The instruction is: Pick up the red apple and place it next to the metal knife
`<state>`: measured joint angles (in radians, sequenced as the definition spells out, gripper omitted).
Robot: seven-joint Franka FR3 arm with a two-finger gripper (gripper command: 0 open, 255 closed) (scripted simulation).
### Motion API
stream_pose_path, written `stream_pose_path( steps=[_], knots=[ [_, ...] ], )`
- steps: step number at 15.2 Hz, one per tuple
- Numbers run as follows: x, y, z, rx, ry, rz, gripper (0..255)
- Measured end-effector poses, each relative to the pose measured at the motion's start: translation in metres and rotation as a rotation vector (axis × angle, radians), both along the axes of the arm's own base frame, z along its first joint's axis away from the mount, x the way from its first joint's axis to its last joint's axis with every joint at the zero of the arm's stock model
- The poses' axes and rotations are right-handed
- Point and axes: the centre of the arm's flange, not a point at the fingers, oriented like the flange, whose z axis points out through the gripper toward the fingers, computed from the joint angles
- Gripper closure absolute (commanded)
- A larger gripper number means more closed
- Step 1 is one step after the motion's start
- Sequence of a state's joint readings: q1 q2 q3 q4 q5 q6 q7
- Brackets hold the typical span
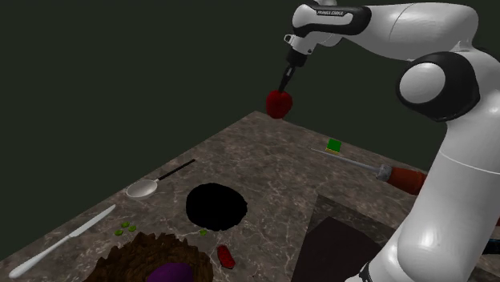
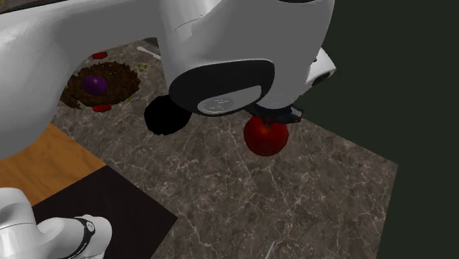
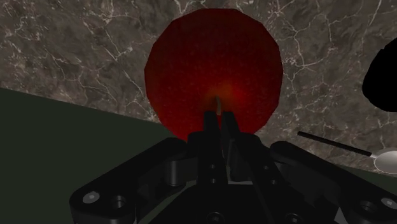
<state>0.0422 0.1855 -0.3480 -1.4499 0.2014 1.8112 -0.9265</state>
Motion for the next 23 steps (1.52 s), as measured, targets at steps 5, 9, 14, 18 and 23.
stream_pose_path(
  steps=[5, 9, 14, 18, 23],
  knots=[
    [-0.012, 0.063, 0.0, 0.0, 0.0, 0.001, 255],
    [-0.025, 0.113, -0.002, 0.0, 0.0, 0.001, 255],
    [-0.038, 0.177, 0.0, 0.0, 0.0, 0.002, 255],
    [-0.049, 0.229, 0.002, 0.0, 0.0, 0.001, 255],
    [-0.064, 0.294, 0.002, 0.0, 0.0, 0.001, 255]
  ],
)
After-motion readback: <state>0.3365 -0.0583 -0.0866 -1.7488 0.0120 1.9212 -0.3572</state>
